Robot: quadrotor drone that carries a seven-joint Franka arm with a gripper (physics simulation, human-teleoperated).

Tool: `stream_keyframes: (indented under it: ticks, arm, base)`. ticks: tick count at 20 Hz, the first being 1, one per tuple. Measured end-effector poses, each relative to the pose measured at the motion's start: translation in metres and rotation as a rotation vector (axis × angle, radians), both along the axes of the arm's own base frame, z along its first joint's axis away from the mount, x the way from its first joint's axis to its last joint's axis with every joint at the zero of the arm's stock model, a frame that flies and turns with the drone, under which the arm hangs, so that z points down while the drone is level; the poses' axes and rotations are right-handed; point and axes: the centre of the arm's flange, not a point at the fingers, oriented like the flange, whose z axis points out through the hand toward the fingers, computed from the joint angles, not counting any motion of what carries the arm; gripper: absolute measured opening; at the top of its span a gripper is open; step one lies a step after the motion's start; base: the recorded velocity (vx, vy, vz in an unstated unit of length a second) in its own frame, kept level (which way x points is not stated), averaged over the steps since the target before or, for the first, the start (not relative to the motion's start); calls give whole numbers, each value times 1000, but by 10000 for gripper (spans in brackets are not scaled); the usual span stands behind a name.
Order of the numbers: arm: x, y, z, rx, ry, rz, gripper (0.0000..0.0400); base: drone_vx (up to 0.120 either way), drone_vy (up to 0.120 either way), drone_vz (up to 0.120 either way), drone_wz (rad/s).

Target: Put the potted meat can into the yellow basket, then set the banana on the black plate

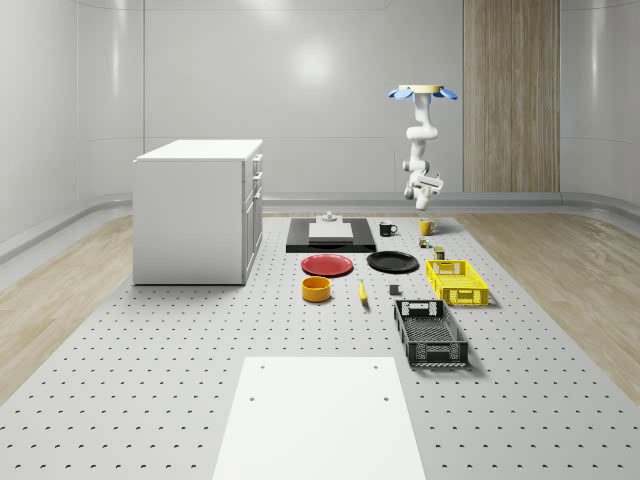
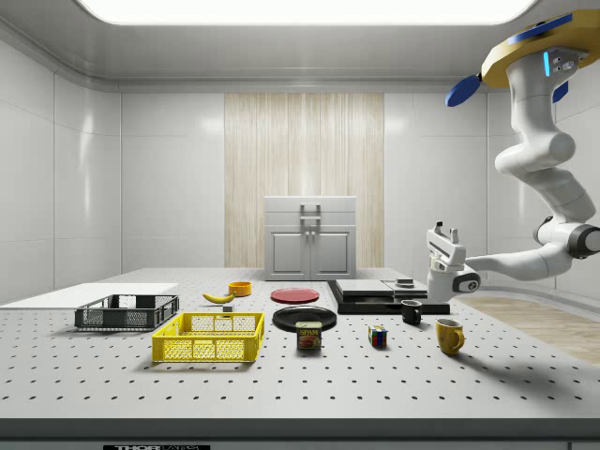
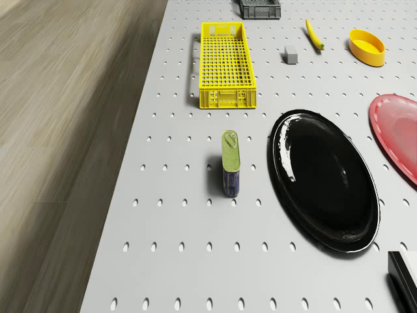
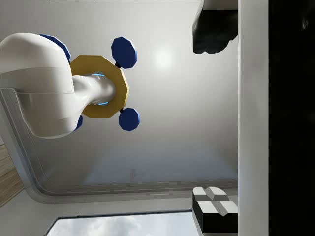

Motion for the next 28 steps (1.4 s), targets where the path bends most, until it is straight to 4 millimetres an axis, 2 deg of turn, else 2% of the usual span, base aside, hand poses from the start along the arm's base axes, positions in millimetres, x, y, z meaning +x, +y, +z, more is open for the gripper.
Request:
stream_keyframes:
  ticks: [3, 5, 7, 10, 12, 14, 18, 22, 28]
  arm:
    - [0, 20, -10, -225, -2, -7, 400]
    - [0, 36, -24, -440, -2, -14, 400]
    - [1, 52, -46, -712, -2, -23, 400]
    - [3, 64, -93, -1208, -2, -40, 400]
    - [4, 58, -127, -1552, -1, -52, 400]
    - [5, 44, -154, -1862, 0, -63, 400]
    - [6, 10, -182, -2309, 2, -77, 400]
    - [6, -12, -191, -2550, 3, -80, 400]
    - [6, -27, -194, -2704, 4, -80, 400]
  base:
    - [120, 0, -67, 0]
    - [120, 0, -120, 0]
    - [120, 0, -120, 0]
    - [120, 0, -120, 0]
    - [120, 0, -120, 0]
    - [120, 0, -120, 0]
    - [120, 0, -120, 0]
    - [120, 0, -120, 0]
    - [120, 0, -120, 0]
